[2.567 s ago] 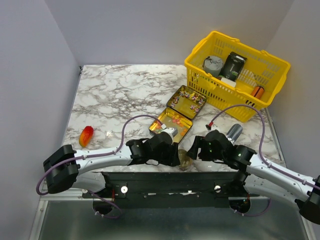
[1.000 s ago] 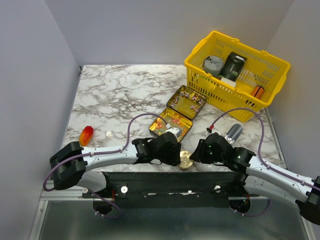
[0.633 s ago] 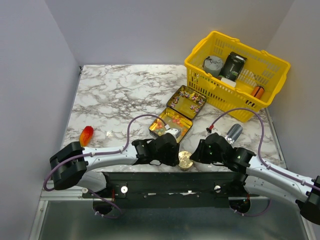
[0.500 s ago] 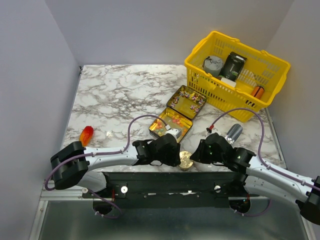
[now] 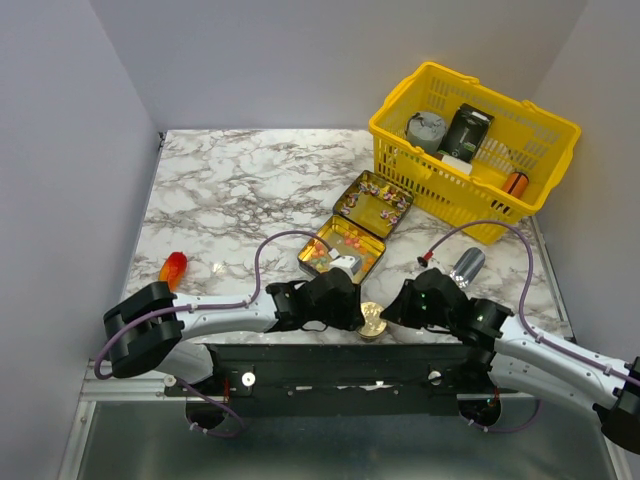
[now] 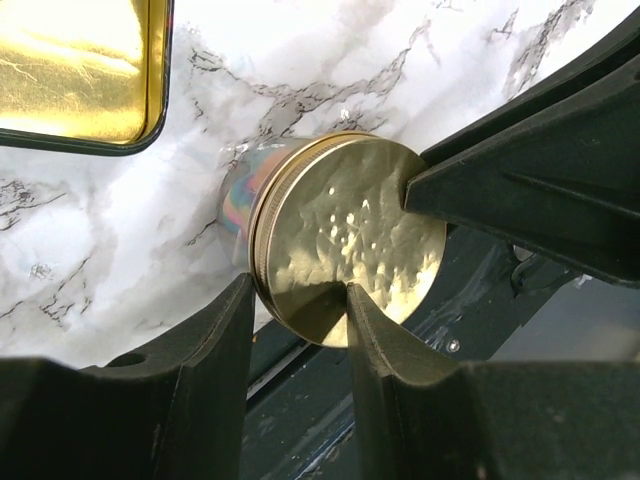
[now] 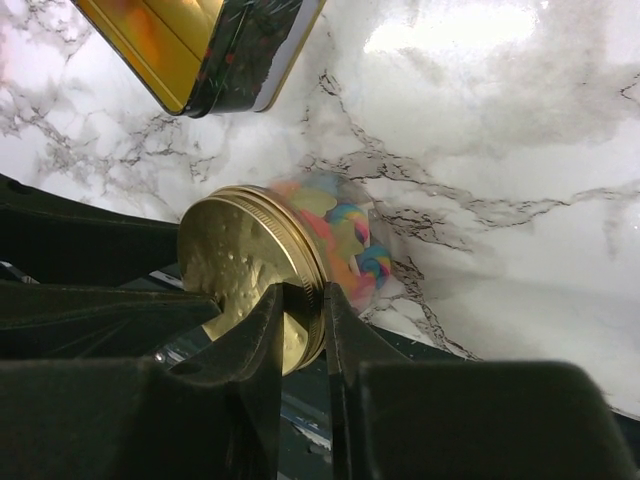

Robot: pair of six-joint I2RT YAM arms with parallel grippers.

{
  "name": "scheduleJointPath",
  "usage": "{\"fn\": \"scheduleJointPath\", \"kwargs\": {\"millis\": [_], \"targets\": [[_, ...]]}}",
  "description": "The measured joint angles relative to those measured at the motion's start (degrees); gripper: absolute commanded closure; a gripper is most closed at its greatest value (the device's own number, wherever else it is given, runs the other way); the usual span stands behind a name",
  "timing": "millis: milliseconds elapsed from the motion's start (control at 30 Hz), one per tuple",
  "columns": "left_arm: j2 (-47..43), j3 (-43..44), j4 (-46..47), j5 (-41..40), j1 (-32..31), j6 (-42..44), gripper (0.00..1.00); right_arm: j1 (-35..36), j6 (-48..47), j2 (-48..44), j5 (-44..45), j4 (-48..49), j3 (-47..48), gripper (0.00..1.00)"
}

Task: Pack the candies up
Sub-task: Close the bottle lid on the packing bottle, then screw the bottle lid onto the packing bottle.

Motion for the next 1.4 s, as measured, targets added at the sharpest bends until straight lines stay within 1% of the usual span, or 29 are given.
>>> {"fn": "scheduleJointPath", "kwargs": {"millis": [233,400,433,467,500,567,667,700,767,800,867,900,1000,1067,1200,1400], "targets": [[1.51,-0.09,3.04,-2.05,0.87,-0.17,0.65,-0.13,0.61,2.12,1.27,1.31,0.55,0.85],[2.91,-0.09,6.75,-6.14,1.86,0.83,0.65,-0.28,0.63,5.42,3.61,3.48,1.68,0.84],[3.15,-0.11,7.39,-6.88,1.95,1.03,0.65,-0.35,0.61,5.84,4.09,3.96,1.75,0.82],[3.41,-0.15,8.22,-7.76,1.99,1.36,0.65,-0.39,0.61,6.05,4.46,4.28,1.79,0.73],[3.61,-0.33,9.22,-8.55,1.99,1.70,0.65,-0.39,0.33,6.19,4.74,4.52,1.84,0.69],[3.74,-0.96,11.21,-9.62,1.99,2.32,0.64,-0.42,-0.85,6.64,5.01,4.70,2.21,0.64],[4.11,-1.46,14.53,-11.04,1.99,3.54,0.61,-0.39,-3.87,9.38,5.14,2.86,4.85,0.59],[4.37,-1.53,15.45,-11.47,1.99,4.02,0.58,-0.37,-4.85,10.78,5.14,1.75,6.14,0.58],[4.52,-1.81,16.55,-11.74,1.99,4.92,0.55,-0.35,-6.80,13.00,5.18,-0.13,8.63,0.55],[4.50,-1.99,16.92,-11.82,1.97,5.20,0.48,-0.26,-7.69,13.90,5.18,-0.92,9.55,0.54],[4.48,-2.32,17.70,-11.85,1.92,5.92,0.43,-0.09,-9.05,14.69,5.16,-1.75,10.40,0.52],[4.39,-2.51,18.05,-11.87,1.88,6.40,0.36,0.00,-9.64,14.84,5.14,-2.05,10.69,0.51],[3.08,-4.50,19.12,-11.65,1.27,7.26,0.27,0.39,-10.75,14.78,5.09,-2.64,10.86,0.50],[1.29,-6.64,19.89,-11.15,0.87,7.85,0.25,0.66,-11.23,14.53,4.98,-3.02,10.86,0.50],[-3.61,-10.75,19.93,-9.09,0.50,9.14,0.24,0.79,-11.23,14.16,5.03,-3.52,10.86,0.50],[-6.05,-12.63,20.70,-6.82,-0.46,8.96,0.30,0.81,-10.73,14.16,5.03,-3.61,10.86,0.53]]}}
